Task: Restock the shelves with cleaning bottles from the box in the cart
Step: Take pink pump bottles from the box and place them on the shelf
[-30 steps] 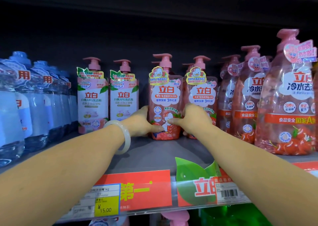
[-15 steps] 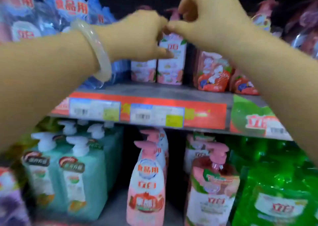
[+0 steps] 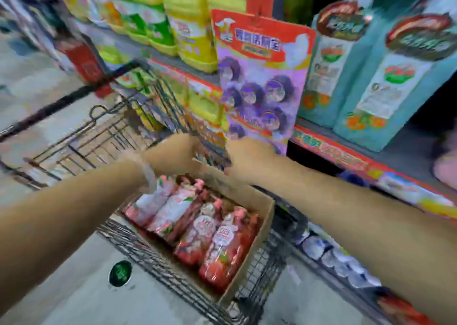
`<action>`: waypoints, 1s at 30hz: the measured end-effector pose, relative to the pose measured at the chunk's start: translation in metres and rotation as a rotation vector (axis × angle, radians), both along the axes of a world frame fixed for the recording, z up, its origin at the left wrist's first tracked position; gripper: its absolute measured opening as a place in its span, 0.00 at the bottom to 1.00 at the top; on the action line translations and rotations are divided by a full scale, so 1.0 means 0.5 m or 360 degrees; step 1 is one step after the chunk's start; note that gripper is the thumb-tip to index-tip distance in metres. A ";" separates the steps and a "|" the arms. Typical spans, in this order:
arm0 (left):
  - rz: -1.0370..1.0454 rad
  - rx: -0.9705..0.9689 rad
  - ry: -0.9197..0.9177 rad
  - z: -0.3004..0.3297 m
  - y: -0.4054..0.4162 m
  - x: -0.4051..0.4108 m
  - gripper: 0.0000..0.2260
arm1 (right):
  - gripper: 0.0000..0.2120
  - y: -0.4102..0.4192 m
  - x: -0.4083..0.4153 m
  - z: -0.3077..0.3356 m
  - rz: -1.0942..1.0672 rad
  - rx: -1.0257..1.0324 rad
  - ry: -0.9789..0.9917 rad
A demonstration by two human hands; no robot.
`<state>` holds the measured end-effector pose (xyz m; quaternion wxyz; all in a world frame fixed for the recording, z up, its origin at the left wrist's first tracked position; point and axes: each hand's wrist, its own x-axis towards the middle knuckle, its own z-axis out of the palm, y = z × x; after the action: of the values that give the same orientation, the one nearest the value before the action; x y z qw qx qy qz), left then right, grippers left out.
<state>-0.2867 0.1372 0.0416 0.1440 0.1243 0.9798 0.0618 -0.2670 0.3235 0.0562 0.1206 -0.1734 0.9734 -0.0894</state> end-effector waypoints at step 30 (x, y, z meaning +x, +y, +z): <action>0.0671 0.0887 -0.1457 -0.578 -0.074 0.111 0.21 | 0.34 -0.139 0.178 -0.533 -0.2059 -0.1554 -0.1477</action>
<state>-0.2312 0.1000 -0.2474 0.4999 -0.0798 0.7679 0.3925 -0.1777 0.2541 -0.2105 0.3378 0.4240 0.5897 -0.5986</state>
